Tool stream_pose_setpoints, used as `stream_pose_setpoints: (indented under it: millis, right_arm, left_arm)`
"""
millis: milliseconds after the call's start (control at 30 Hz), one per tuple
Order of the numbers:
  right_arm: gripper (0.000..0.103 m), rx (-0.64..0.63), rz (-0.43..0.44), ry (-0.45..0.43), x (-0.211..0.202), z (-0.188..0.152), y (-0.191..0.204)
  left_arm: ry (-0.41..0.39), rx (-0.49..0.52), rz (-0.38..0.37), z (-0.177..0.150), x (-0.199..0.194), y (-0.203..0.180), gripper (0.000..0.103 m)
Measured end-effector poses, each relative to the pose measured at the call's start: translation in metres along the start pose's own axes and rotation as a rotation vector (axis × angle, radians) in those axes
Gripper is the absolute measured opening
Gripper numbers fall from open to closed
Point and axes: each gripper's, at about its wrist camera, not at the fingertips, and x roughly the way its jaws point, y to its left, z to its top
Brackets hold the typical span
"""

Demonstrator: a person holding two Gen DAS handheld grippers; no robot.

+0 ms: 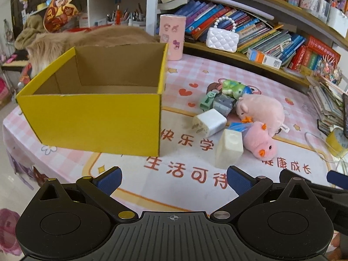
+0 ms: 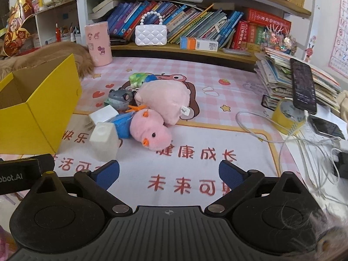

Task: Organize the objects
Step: 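Grasp the white cube with the left gripper while the right gripper grasps the pink chick plush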

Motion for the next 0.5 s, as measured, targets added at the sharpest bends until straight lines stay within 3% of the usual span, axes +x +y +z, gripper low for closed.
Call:
stream_pose_setpoints:
  millis: [100, 267, 367, 500]
  right_arm:
    - [0.095, -0.005, 0.021, 0.006, 0.010, 0.006, -0.008]
    - [0.095, 0.003, 0.070, 0.035, 0.027, 0.015, -0.018]
    - [0.086, -0.033, 0.072, 0.034, 0.035, 0.021, -0.017]
    - [0.082, -0.075, 0.067, 0.011, 0.042, 0.028, -0.021]
  left_arm:
    - [-0.021, 0.009, 0.031, 0.001, 0.002, -0.009, 0.103]
    - [-0.010, -0.030, 0.012, 0.003, 0.008, -0.016, 0.103]
    - [-0.003, -0.042, -0.001, 0.005, 0.011, -0.018, 0.103]
    - [0.030, -0.028, -0.032, 0.008, 0.018, -0.026, 0.103]
